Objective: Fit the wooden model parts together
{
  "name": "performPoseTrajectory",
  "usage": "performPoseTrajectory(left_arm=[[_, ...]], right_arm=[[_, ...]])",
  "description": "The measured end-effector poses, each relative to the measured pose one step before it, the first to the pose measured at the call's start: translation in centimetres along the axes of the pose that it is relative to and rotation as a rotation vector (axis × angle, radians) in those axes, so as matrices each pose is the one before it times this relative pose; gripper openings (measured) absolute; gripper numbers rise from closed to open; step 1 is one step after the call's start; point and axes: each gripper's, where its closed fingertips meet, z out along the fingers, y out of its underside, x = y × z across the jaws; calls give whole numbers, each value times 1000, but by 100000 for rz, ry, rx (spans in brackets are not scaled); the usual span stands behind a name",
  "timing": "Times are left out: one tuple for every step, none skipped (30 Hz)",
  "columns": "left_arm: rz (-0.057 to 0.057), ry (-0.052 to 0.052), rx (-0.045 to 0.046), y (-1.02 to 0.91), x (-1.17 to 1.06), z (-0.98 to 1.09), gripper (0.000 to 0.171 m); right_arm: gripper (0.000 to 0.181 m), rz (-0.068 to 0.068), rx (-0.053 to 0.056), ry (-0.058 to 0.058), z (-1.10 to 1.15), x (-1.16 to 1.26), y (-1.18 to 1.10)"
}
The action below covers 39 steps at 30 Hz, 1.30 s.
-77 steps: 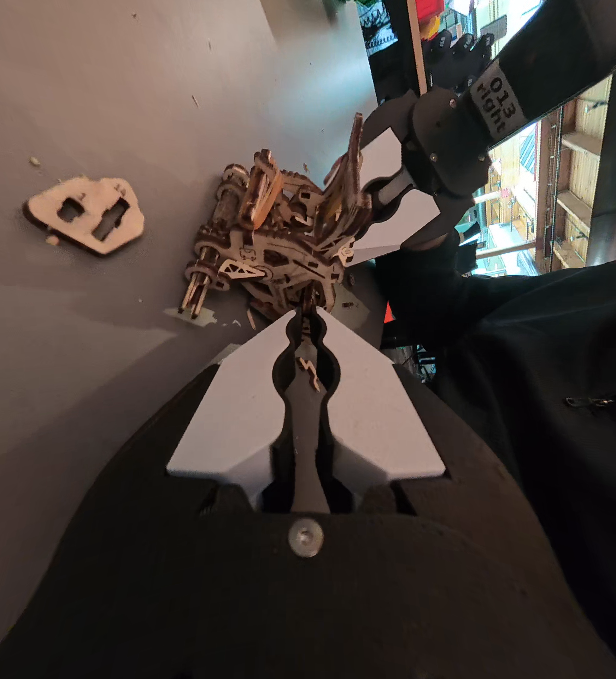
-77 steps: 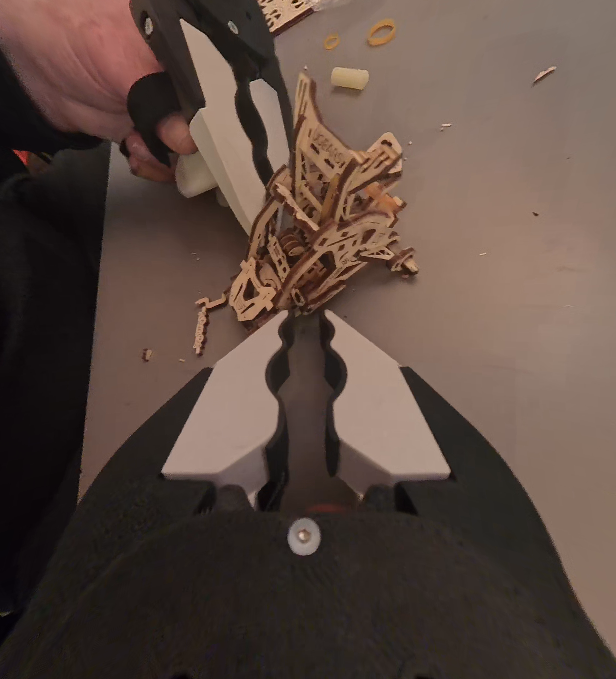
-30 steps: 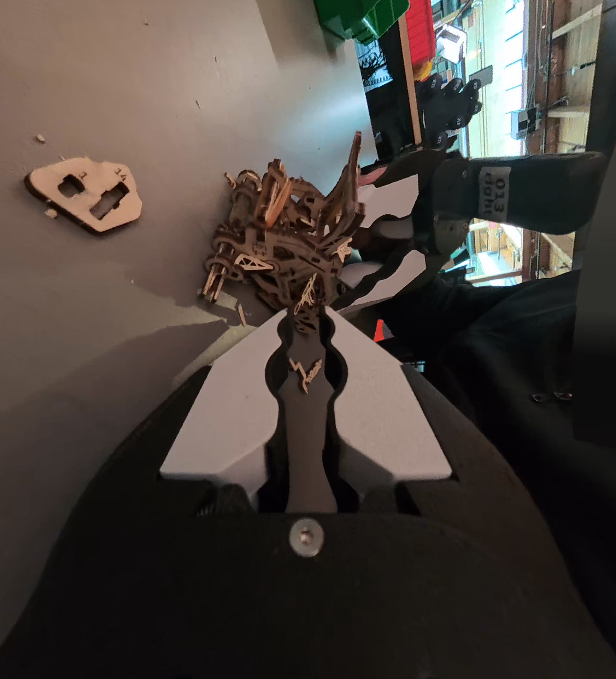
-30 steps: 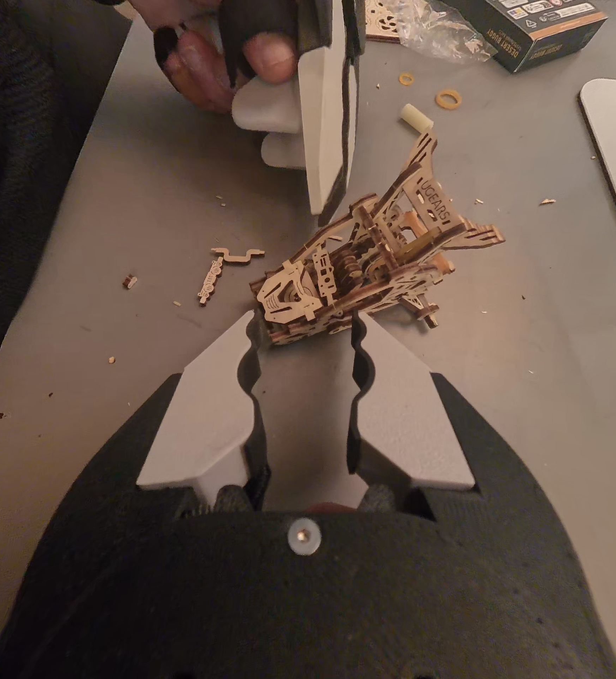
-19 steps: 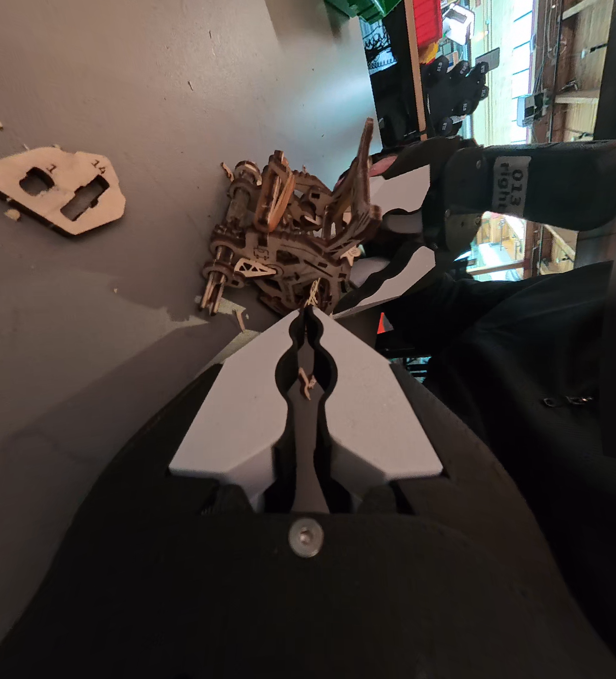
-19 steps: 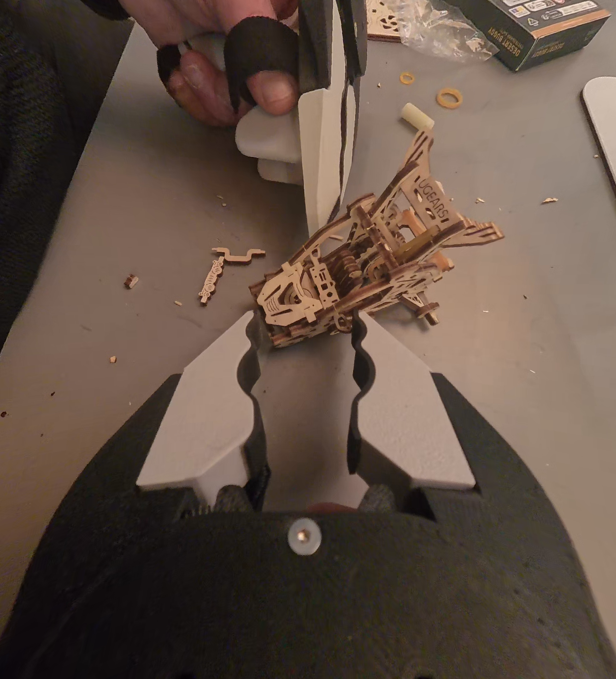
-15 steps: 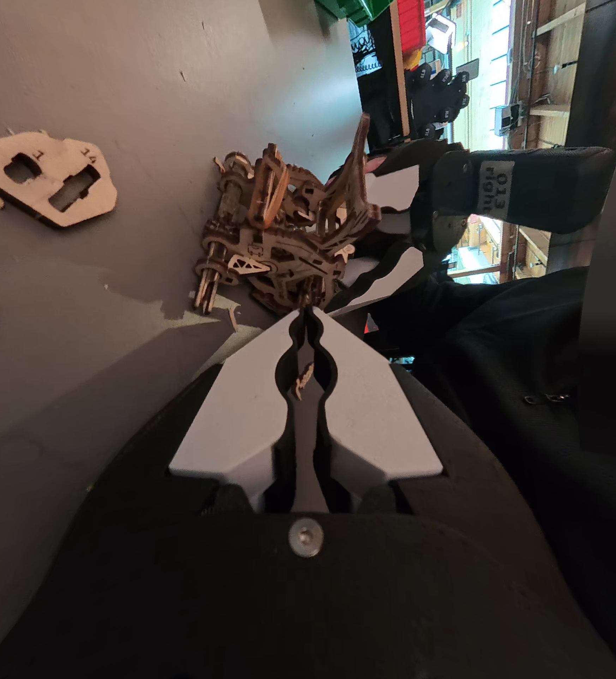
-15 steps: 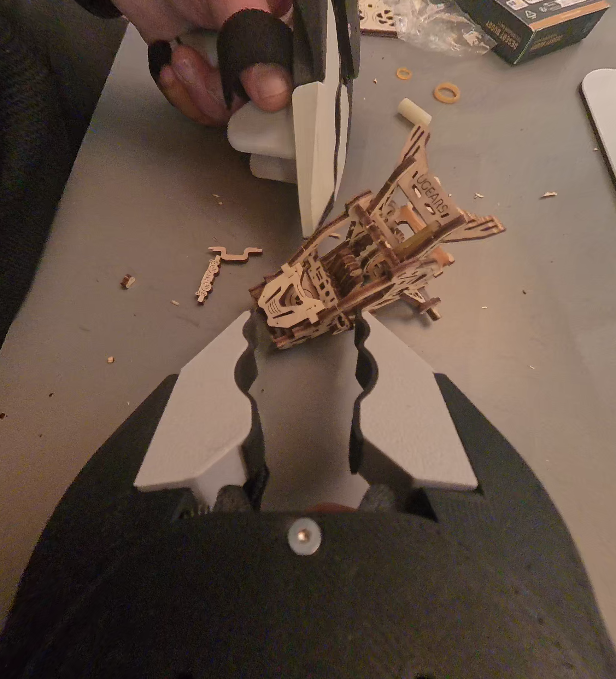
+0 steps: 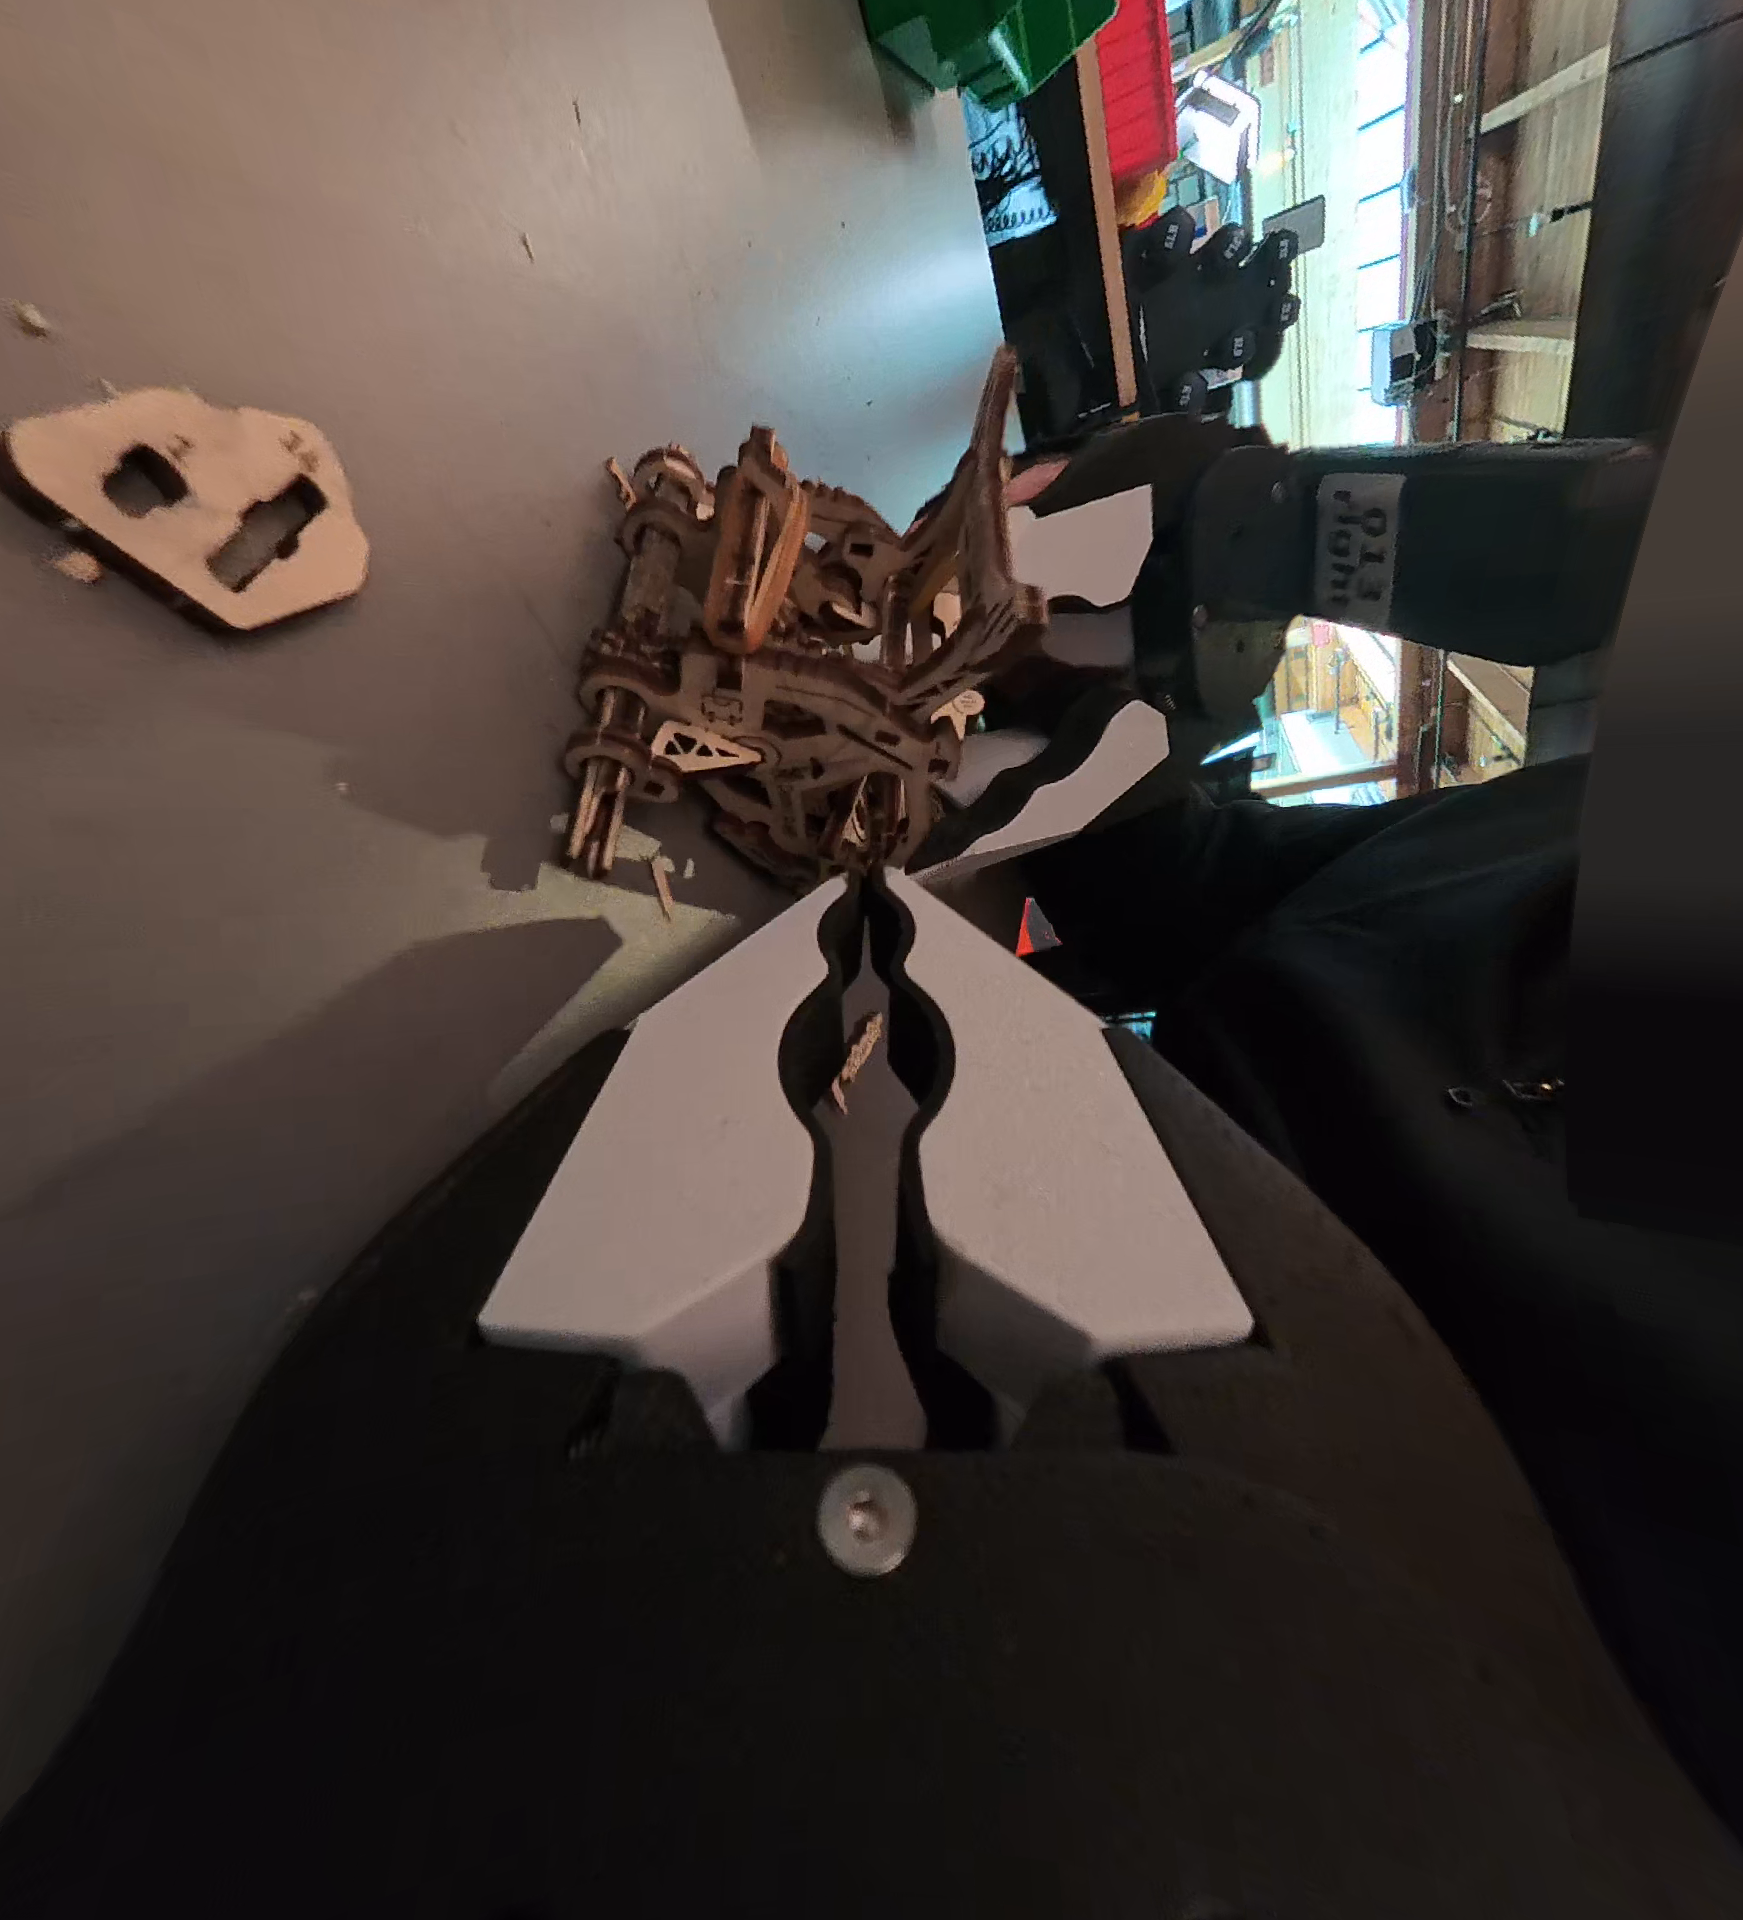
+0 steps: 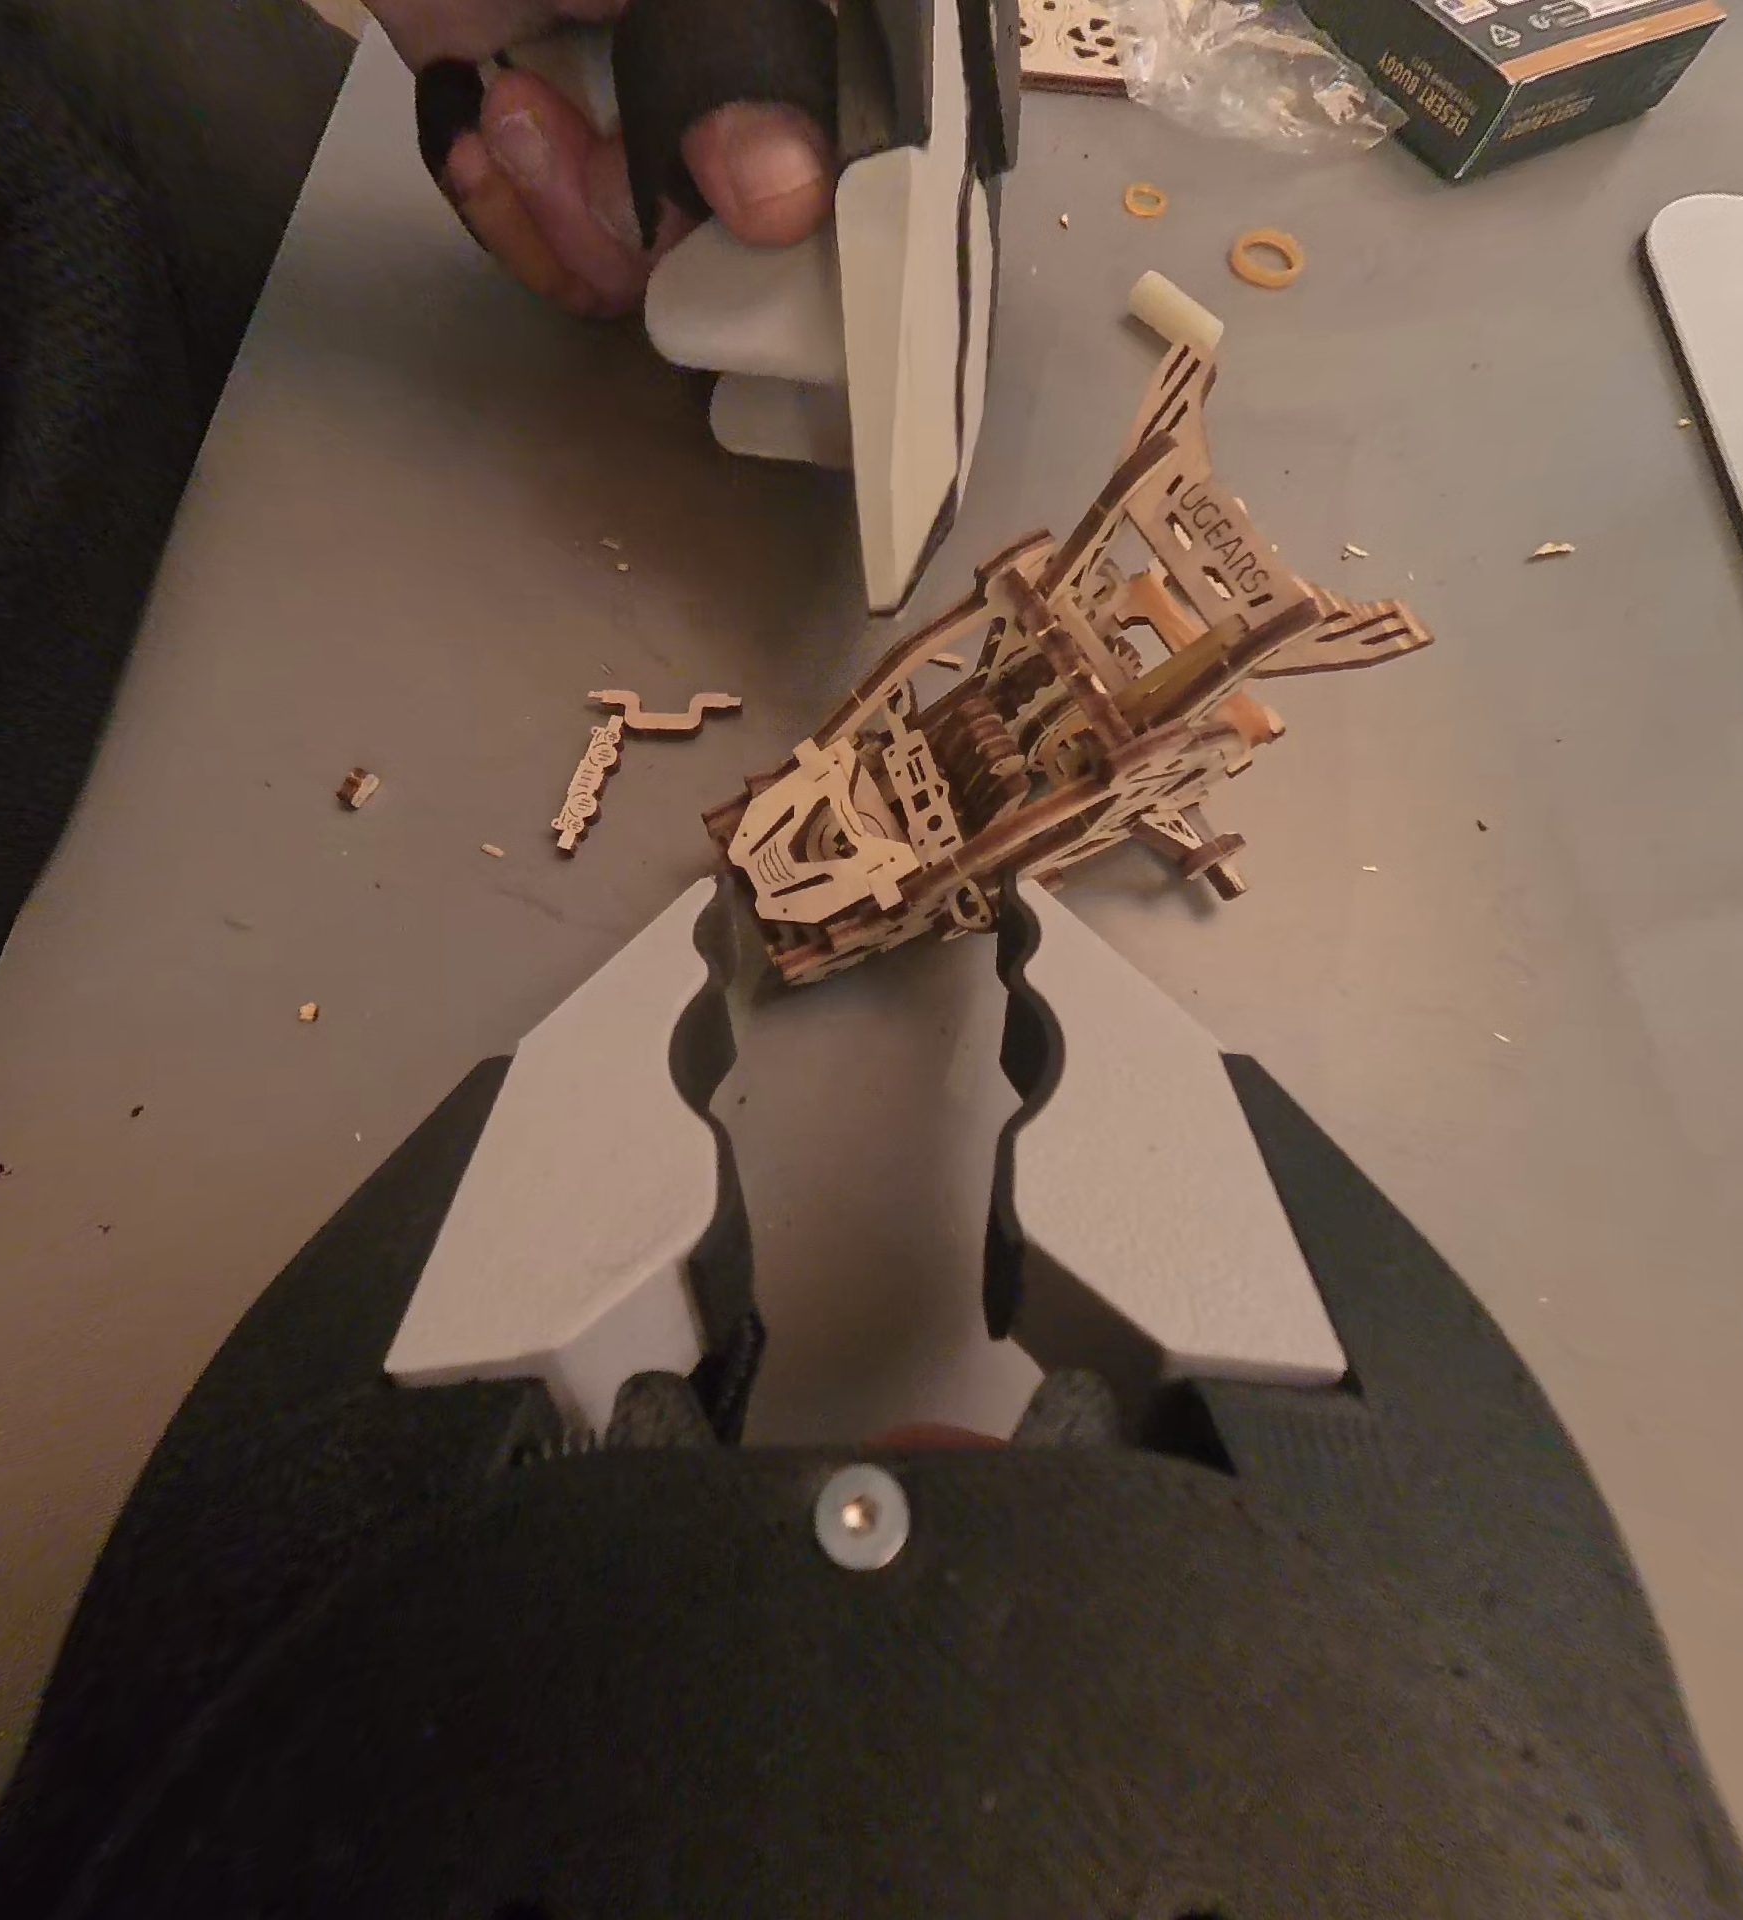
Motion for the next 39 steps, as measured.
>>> performPoseTrajectory(left_arm=[[295,-825,508,-164,-152,-153,0],[737,-528,-1276,83,-82,99,0],[896,-32,-1415,92,36,268,0],[811,632,-152,-104,147,300,0],[225,943,-118,-101,144,304,0],[-14,869,-1074,48,97,313,0],[-190,304,-616,5,-1,209,0],[-354,553,455,-104,60,88,0],[-534,651,359,-94,39,30,0],[-807,725,-278,-11,20,16,0],[-653,609,40,-24,28,2,0],[-195,554,75,-17,76,38,0],[252,-60,-396,63,35,83,0],[82,-417,-779,119,-15,90,0],[22,-370,141,3,-1,63,0],[-811,226,37,26,53,34,0],[-1808,1192,-349,99,121,37,0],[-1339,924,534,34,69,18,0],[-1177,811,835,15,69,-7,0],[-1756,1297,169,73,130,11,0],[-1188,1814,-23,74,252,6,0],[-386,1316,500,-5,239,45,0],[-147,-31,-1280,237,23,124,0],[91,-664,-1419,267,-99,118,0],[-330,108,304,11,-20,36,0],[-523,424,534,-42,12,-8,0],[76,-207,-302,53,-40,-9,0],[227,-205,-718,83,-10,-68,0],[714,-400,182,-12,36,-201,0],[1481,-2249,324,-8,-151,-283,0],[2259,-3655,-353,115,-314,-337,0],[1240,-2658,894,-65,-233,-355,0],[1464,-2953,1738,-192,-293,-317,0],[3274,-4374,-592,131,-435,-111,0],[3094,-3730,-495,95,-331,-3,0],[1946,-642,1344,-152,92,19,0],[162,1287,1810,-215,282,46,0],[-671,1139,1745,-186,133,44,0],[-724,965,1786,-194,28,-1,0]], right_arm=[[48,-59,-45,19,5,-3,-1],[48,-149,-64,64,2,-1,15],[48,-236,-54,126,4,-5,-1],[48,-116,-56,89,10,1,8],[48,-91,-40,52,-3,-6,4],[48,-135,-59,55,10,-3,8],[48,-161,-62,60,2,-1,15],[48,-136,-74,10,3,-9,3],[48,-49,0,-36,-8,-2,6],[48,-17,11,-48,1,-6,-1],[48,-82,11,24,-7,9,5],[47,-179,43,-25,-13,-2,6],[48,-76,57,-225,-26,-27,3],[48,-23,-21,-182,5,-24,11],[48,-62,-29,50,-2,11,4],[48,-172,34,-98,-13,-23,6],[48,-108,64,-400,-11,-59,3],[48,-155,-7,-60,0,-17,-1],[48,-46,-120,-40,6,-2,18],[48,-166,-261,-156,32,-39,32],[49,118,-956,69,74,13,135],[48,-347,-1276,734,94,59,175],[48,-1187,-713,922,67,31,113],[48,-509,-27,235,-4,-22,9],[48,223,53,-94,-25,10,9],[48,328,-5,-121,-7,19,13],[48,42,-46,-36,11,2,9],[48,-115,-30,111,12,3,3],[48,-28,17,68,-13,2,-4],[48,8,330,-2,-34,9,-35],[47,100,175,-82,-9,1,-17],[47,98,-100,-216,7,-17,17],[47,9,-31,-116,5,-6,-1],[47,-50,23,-76,2,-7,-3],[47,-63,6,40,-7,-1,5],[47,-132,-57,83,16,-10,14],[47,-120,-167,81,24,0,17],[46,-123,-248,-21,18,-14,28],[46,-98,-190,108,22,2,20]])
